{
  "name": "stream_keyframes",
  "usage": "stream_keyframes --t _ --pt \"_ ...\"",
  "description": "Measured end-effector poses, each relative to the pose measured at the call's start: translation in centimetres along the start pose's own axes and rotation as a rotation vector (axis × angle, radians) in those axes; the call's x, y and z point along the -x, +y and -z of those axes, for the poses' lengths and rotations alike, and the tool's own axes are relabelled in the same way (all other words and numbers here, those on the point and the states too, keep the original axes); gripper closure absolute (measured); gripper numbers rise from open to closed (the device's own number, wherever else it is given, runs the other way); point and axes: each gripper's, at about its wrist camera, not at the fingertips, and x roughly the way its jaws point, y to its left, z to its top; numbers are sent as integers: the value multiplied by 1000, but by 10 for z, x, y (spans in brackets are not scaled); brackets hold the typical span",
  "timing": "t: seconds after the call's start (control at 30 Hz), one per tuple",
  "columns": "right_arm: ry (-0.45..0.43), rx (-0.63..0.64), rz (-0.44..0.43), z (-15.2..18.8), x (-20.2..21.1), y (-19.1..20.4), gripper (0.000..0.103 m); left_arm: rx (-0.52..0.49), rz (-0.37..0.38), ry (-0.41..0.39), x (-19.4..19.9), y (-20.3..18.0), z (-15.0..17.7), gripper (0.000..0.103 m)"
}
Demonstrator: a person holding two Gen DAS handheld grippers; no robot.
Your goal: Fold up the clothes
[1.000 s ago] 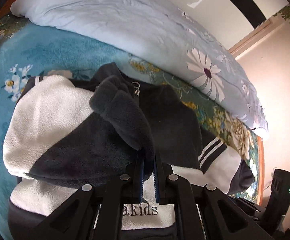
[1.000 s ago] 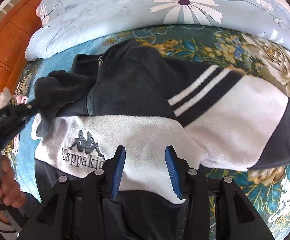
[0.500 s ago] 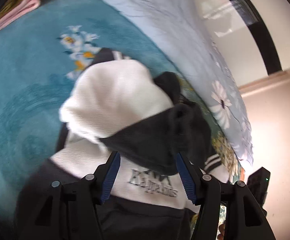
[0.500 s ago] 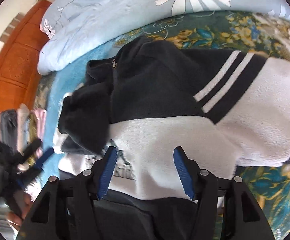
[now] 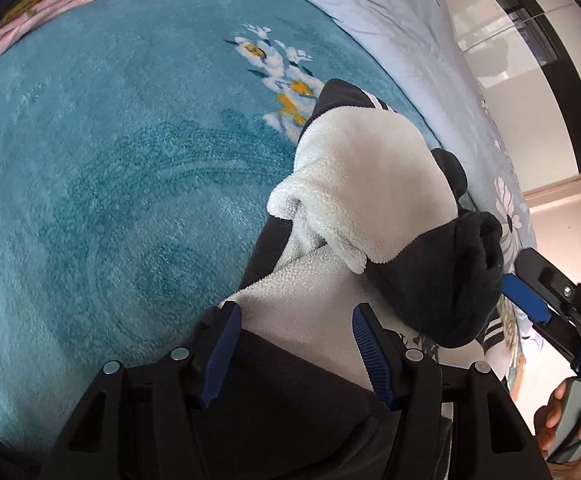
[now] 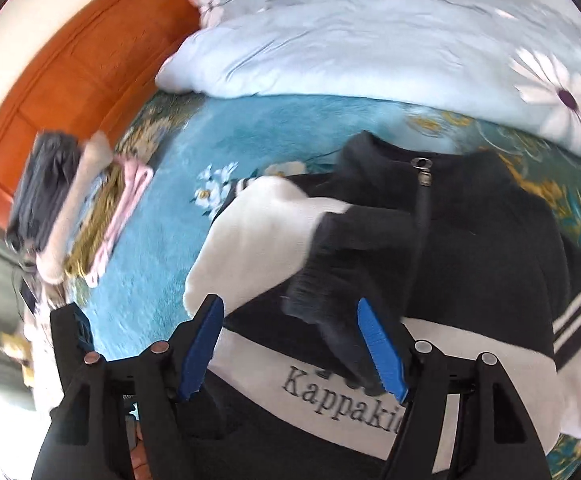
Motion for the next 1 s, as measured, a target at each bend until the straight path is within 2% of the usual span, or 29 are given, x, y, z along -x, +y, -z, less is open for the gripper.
stream_keyframes --t 0.13,0.23,0.3,0.33,0.37,0.47,0.57,0.6,0.63,0.73,0.8,1.0 --pt "48 55 134 1 -30 16 32 54 54 -4 4 7 1 41" --pt "89 53 242 3 -44 6 32 109 92 -9 8 14 1 41" --pt "110 21 298 4 -46 -8 42 137 101 -22 11 16 1 41" --pt "117 -3 320 4 -45 -16 63 152 106 -29 13 17 2 41" --pt "121 -28 336 4 -43 -23 70 155 112 -31 15 18 2 41" --pt "112 -60 338 0 -30 -35 78 145 129 -30 18 17 2 41" --pt "45 -111 212 -19 -5 -32 82 132 151 -27 18 13 1 41" --pt "14 -120 172 -30 3 -26 93 123 153 -25 18 11 1 41" --pt "-16 -129 131 -41 12 -20 95 114 155 -23 18 9 2 41" --pt "-89 -126 -2 -75 31 8 95 99 137 -31 20 4 3 41" --pt "-128 -122 -110 -99 39 31 95 114 152 -39 25 8 4 41" --pt "-183 -102 -346 -154 47 107 95 157 169 -60 34 18 5 41"
